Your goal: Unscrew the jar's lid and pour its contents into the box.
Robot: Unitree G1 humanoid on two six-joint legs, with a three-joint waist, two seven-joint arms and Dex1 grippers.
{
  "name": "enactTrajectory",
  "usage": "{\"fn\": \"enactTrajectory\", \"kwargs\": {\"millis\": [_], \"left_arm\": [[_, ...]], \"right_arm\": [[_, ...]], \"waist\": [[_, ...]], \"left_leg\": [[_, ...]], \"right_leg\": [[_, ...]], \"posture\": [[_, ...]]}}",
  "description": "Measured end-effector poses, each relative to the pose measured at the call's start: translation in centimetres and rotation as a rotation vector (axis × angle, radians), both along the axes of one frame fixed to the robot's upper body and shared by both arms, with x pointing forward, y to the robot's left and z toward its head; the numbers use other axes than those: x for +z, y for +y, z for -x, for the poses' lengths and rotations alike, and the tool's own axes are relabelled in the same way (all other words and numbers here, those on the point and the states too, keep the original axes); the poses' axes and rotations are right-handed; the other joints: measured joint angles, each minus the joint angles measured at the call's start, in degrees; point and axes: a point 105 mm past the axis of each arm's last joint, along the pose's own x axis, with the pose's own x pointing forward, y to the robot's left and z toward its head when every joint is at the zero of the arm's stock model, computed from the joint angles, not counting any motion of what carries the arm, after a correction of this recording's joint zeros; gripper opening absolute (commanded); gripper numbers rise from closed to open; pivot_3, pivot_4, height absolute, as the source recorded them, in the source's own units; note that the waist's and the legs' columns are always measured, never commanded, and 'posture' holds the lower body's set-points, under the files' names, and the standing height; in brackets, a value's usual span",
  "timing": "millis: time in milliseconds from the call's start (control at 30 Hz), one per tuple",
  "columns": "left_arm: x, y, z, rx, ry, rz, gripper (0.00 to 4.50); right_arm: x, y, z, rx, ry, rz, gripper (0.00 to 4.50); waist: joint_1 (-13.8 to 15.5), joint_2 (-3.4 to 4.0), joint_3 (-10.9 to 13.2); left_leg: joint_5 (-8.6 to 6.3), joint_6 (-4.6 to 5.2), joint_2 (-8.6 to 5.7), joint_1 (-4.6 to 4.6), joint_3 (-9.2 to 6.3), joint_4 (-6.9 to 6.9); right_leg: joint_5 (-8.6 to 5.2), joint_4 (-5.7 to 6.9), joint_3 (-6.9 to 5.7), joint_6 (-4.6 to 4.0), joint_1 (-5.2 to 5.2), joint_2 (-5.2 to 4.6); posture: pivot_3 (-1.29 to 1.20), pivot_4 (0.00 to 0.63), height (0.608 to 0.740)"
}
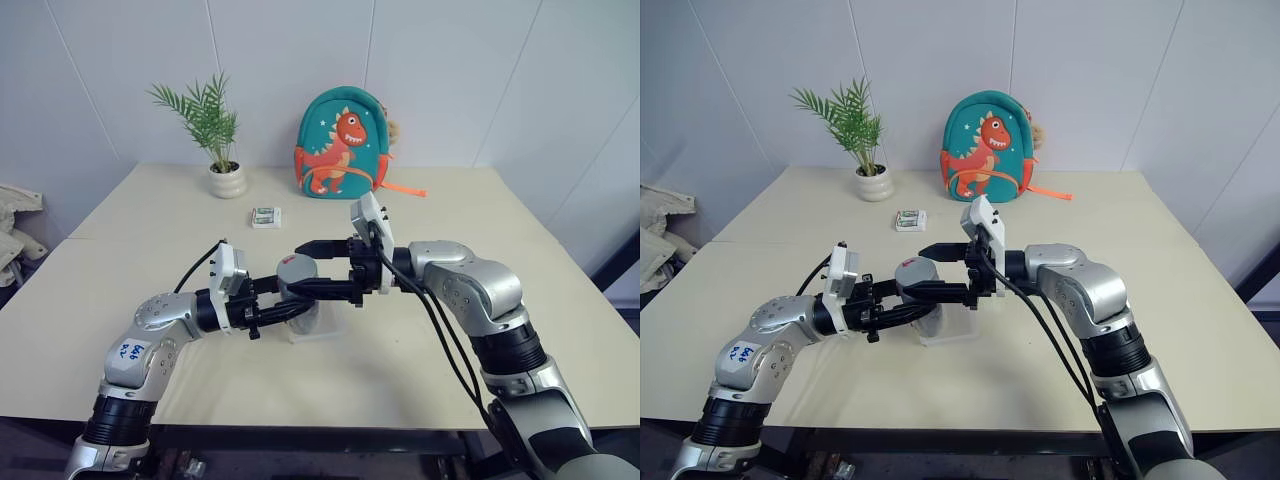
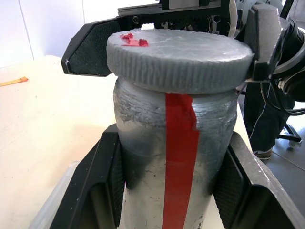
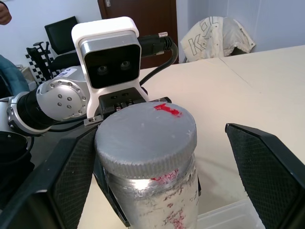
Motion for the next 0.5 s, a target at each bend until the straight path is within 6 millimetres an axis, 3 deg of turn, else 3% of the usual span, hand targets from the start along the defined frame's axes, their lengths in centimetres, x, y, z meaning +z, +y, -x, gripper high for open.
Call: {"fn": "enactTrajectory", "kwargs": {"millis": [500], "left_arm": [[-0.03,0.08,-0.14,0.01,0.004,0.003,2.06]], "right_arm": [[-0.3,-1.04,-0.19,-0.01,0.015,0.005,4.41]], "waist": [[0.0,0.0,0.0]], "left_leg": [[0.0,0.0,0.0,0.0,0.0,0.0]], "right_leg": [[0.0,0.0,0.0,0.0,0.0,0.0]], "posture": [[0.0,0.15,0.74]]}}
